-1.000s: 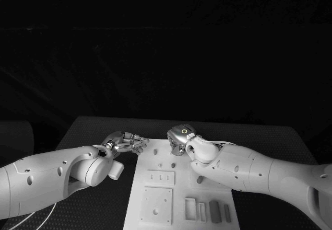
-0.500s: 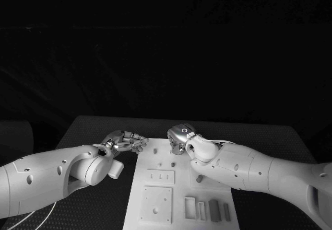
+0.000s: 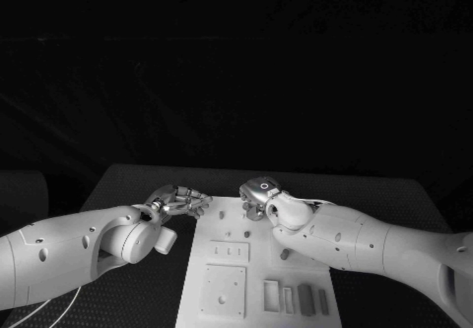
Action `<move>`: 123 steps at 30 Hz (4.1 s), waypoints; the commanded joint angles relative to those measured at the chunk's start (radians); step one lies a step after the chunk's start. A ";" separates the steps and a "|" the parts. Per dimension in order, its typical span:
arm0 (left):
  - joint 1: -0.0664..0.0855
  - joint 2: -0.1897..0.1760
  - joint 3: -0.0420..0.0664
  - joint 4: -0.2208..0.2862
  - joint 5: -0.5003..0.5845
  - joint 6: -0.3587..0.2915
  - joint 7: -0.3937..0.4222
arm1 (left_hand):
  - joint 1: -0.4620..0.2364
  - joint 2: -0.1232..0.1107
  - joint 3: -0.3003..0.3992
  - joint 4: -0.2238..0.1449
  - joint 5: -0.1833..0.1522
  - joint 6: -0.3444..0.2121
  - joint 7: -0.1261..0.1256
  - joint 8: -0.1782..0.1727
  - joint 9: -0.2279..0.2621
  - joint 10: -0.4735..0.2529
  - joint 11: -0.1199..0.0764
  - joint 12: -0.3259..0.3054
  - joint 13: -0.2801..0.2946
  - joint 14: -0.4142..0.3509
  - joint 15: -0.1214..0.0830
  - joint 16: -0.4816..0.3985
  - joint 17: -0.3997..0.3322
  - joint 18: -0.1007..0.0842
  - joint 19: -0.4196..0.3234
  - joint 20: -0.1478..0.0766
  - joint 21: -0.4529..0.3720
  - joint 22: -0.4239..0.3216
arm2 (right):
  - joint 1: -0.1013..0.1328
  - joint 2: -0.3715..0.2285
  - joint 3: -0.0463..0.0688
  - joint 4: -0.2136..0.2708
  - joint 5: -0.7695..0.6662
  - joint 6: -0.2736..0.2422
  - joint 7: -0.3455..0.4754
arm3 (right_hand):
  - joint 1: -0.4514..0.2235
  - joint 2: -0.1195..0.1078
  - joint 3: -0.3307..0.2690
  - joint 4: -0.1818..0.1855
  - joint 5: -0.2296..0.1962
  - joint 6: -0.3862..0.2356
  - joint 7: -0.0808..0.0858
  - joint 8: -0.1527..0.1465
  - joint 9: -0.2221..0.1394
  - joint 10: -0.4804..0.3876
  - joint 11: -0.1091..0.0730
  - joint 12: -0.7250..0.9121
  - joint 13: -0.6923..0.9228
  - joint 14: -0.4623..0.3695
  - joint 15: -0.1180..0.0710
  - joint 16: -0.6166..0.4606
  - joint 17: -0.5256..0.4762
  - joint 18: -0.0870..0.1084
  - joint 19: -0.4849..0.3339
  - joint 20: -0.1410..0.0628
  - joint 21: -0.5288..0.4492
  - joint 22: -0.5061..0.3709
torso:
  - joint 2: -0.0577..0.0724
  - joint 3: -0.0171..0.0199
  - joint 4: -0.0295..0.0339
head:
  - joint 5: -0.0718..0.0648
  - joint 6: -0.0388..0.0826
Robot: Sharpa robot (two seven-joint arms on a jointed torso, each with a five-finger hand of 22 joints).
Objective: Assemble the parts on the task board
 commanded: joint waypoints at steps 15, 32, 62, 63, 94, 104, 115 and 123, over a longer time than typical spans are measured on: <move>0.003 -0.001 0.001 0.001 0.002 0.009 0.006 | -0.002 0.006 -0.006 0.000 -0.005 0.001 0.002 -0.004 0.002 0.004 0.002 -0.005 0.001 0.003 0.003 -0.006 0.002 0.020 -0.007 -0.001 0.004 0.015 | 0.000 -0.011 0.000 0.011 0.020 -0.009 0.011 | 0.000 -0.007 -0.010 0.001 0.005 -0.012 0.003 -0.010 -0.001 -0.027 0.008 -0.002 -0.019 -0.001 0.014 -0.001 -0.003 0.014 -0.010 0.003 0.008 0.020 | 0.000 0.0006 -0.0013 | 0.000 0.001; 0.016 -0.010 0.003 -0.014 -0.002 0.010 0.016 | 0.001 0.006 -0.007 0.000 -0.005 0.002 0.002 -0.006 0.004 0.028 -0.007 0.005 0.010 0.005 0.003 -0.009 0.006 0.021 -0.008 -0.001 0.005 0.014 | 0.063 -0.194 0.059 0.235 0.185 -0.012 0.126 | -0.056 -0.014 -0.060 -0.002 0.006 -0.010 0.007 -0.007 0.001 -0.020 0.007 0.002 -0.034 -0.002 0.012 0.005 -0.004 0.014 -0.012 0.004 0.016 0.021 | -0.002 0.0033 -0.0108 | -0.003 0.024; 0.015 0.001 0.001 -0.041 0.000 0.022 0.018 | 0.001 0.007 -0.008 0.000 -0.005 0.002 0.001 -0.007 0.005 0.023 -0.005 0.001 0.010 0.005 0.003 -0.011 0.007 0.021 -0.009 -0.001 0.006 0.014 | 0.077 -0.298 0.075 0.135 0.239 0.249 0.169 | -0.189 -0.014 -0.351 -0.014 0.008 -0.171 0.006 -0.071 -0.025 0.025 -0.008 0.070 0.051 -0.133 0.003 0.068 0.014 0.013 -0.107 0.028 0.053 0.025 | -0.014 0.0121 -0.0291 | -0.006 0.028; 0.015 0.001 0.001 -0.041 0.000 0.021 0.019 | 0.001 0.007 -0.008 0.000 -0.005 0.002 0.001 -0.007 0.005 0.023 -0.005 0.001 0.010 0.005 0.003 -0.011 0.007 0.021 -0.009 -0.001 0.006 0.014 | 0.074 -0.293 0.075 0.124 0.246 0.254 0.174 | -0.179 -0.012 -0.362 -0.008 0.013 -0.174 0.005 -0.067 -0.023 0.042 -0.019 0.115 0.111 -0.131 -0.009 0.100 0.028 0.013 -0.100 0.026 0.073 0.027 | -0.014 0.0115 -0.0290 | -0.006 0.026; 0.014 0.008 0.001 -0.043 0.000 0.028 0.017 | 0.001 0.009 -0.008 0.000 -0.005 0.002 0.002 -0.008 0.006 0.022 -0.005 0.000 0.010 0.005 0.003 -0.012 0.008 0.021 -0.009 -0.001 0.006 0.014 | 0.045 -0.230 0.074 0.036 0.254 0.286 0.215 | -0.069 0.031 -0.264 0.073 0.006 -0.094 -0.031 -0.009 -0.012 -0.223 -0.089 1.024 0.640 -0.170 -0.074 0.540 0.156 0.014 -0.098 -0.055 0.481 0.019 | -0.013 0.0096 -0.0327 | -0.003 0.012; 0.014 0.003 0.001 -0.036 0.000 0.026 0.016 | 0.001 0.009 -0.009 0.000 -0.005 0.002 0.003 -0.009 0.006 0.022 -0.005 -0.001 0.011 0.005 0.003 -0.013 0.009 0.021 -0.009 -0.001 0.006 0.013 | 0.028 -0.219 0.073 0.023 0.256 0.277 0.205 | -0.061 0.036 -0.201 0.087 0.006 -0.147 -0.042 -0.036 -0.024 -0.234 -0.099 1.042 0.621 -0.176 -0.083 0.548 0.146 0.014 -0.101 -0.056 0.491 0.017 | -0.012 0.0112 -0.0325 | 0.002 0.008; 0.015 0.001 0.001 -0.034 0.000 0.027 0.016 | 0.000 0.009 -0.009 0.000 -0.005 0.001 0.003 -0.009 0.006 0.021 -0.004 -0.001 0.011 0.005 0.003 -0.013 0.009 0.021 -0.009 -0.001 0.006 0.013 | 0.024 -0.211 0.073 0.015 0.256 0.285 0.206 | -0.062 0.035 -0.193 0.089 0.006 -0.145 -0.036 -0.032 -0.022 -0.235 -0.095 1.047 0.616 -0.176 -0.080 0.551 0.144 0.014 -0.101 -0.057 0.494 0.016 | -0.014 0.0111 -0.0325 | 0.004 0.000; 0.015 0.000 0.001 -0.035 0.000 0.027 0.015 | 0.000 0.009 -0.009 0.000 -0.005 0.001 0.003 -0.010 0.006 0.021 -0.004 -0.001 0.011 0.005 0.003 -0.014 0.010 0.021 -0.009 -0.001 0.006 0.013 | 0.019 -0.206 0.073 0.006 0.256 0.293 0.206 | -0.062 0.035 -0.187 0.088 0.006 -0.137 -0.033 -0.026 -0.020 -0.235 -0.092 1.053 0.611 -0.175 -0.078 0.554 0.142 0.014 -0.100 -0.058 0.497 0.016 | -0.014 0.0112 -0.0337 | 0.005 0.000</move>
